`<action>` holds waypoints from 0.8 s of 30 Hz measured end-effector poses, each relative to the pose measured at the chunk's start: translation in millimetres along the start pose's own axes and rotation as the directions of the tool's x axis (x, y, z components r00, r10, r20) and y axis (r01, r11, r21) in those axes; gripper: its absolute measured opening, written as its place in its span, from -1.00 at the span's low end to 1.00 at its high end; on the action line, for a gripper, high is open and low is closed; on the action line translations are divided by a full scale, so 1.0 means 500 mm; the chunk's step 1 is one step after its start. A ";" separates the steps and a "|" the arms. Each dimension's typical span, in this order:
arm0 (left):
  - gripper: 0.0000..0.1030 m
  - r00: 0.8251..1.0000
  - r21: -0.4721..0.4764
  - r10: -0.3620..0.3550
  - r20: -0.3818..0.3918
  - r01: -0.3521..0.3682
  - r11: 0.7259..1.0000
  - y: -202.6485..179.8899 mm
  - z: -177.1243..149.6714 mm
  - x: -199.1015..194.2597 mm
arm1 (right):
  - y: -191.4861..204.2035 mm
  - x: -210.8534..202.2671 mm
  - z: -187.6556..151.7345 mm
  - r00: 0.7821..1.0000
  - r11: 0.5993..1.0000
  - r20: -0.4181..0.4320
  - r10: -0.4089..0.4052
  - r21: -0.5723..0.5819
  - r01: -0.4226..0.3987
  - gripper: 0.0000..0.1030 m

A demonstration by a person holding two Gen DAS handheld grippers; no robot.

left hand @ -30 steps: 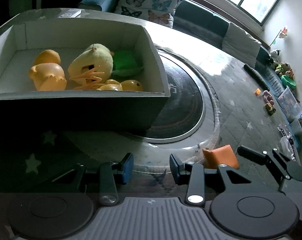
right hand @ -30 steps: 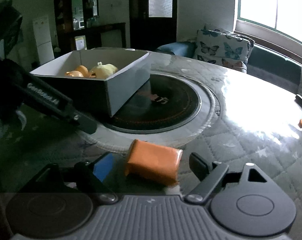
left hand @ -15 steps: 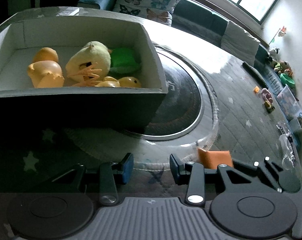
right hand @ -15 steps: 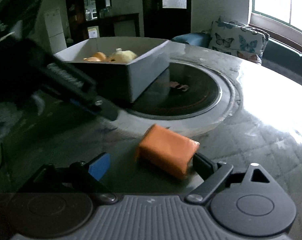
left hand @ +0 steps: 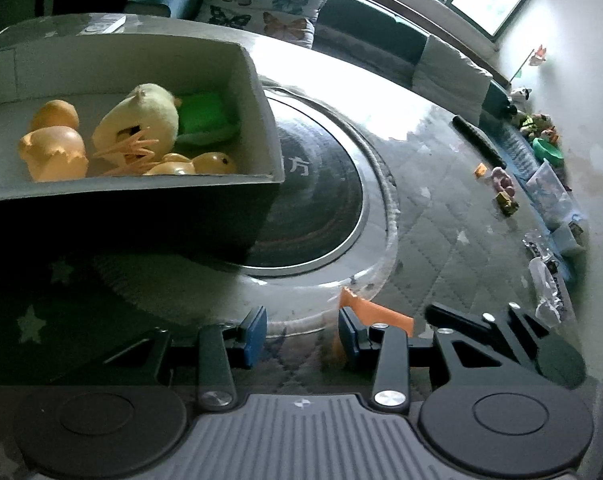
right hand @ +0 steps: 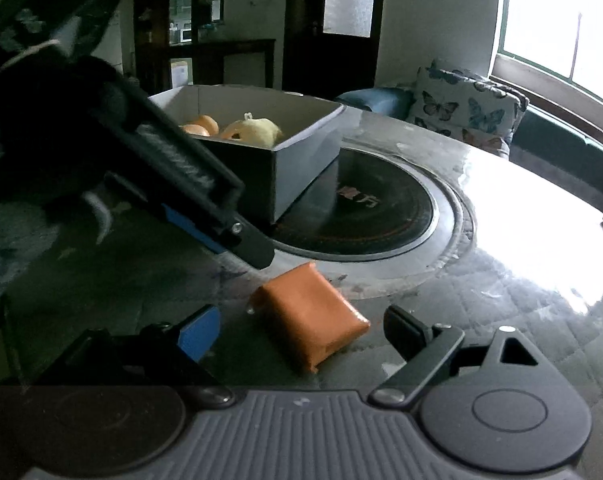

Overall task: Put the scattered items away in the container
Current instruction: 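Close the left tool on the orange sponge beside the right tool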

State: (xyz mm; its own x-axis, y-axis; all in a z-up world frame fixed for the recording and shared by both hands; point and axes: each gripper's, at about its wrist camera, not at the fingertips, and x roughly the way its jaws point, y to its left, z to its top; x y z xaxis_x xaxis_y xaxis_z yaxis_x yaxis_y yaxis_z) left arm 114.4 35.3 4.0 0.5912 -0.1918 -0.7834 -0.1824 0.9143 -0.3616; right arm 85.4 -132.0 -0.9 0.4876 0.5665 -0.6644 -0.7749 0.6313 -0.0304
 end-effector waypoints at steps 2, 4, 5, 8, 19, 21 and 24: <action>-0.18 1.000 -0.002 -0.004 -0.002 0.004 1.000 0.000 0.002 0.002 | -0.005 0.011 0.002 1.000 1.000 -0.011 0.011 0.009 -0.011 0.66; -0.18 1.000 -0.003 -0.009 -0.005 0.009 1.000 0.001 0.005 0.006 | -0.001 0.015 0.000 0.999 0.999 -0.023 0.031 0.013 -0.031 0.64; -0.18 1.000 -0.004 -0.011 -0.006 0.011 1.000 0.001 0.006 0.007 | 0.004 0.015 -0.002 0.999 0.999 -0.028 0.036 0.010 -0.036 0.61; -0.18 1.000 -0.007 -0.018 -0.010 0.017 1.000 0.001 0.009 0.012 | 0.026 0.013 -0.009 0.999 0.999 -0.036 0.030 -0.010 -0.030 0.56; -0.21 0.998 0.037 -0.053 -0.029 0.054 0.998 -0.012 0.006 0.026 | 0.032 0.016 0.003 1.000 0.999 -0.011 0.014 0.032 -0.014 0.21; -0.23 0.998 0.048 -0.061 -0.031 0.063 0.997 -0.014 0.003 0.026 | 0.037 0.016 0.002 1.000 1.000 -0.014 0.009 0.024 -0.009 0.18; -0.25 0.997 0.061 -0.074 -0.031 0.076 0.995 -0.015 -0.004 0.025 | 0.042 0.017 0.000 1.000 1.000 -0.014 0.001 0.022 0.000 0.16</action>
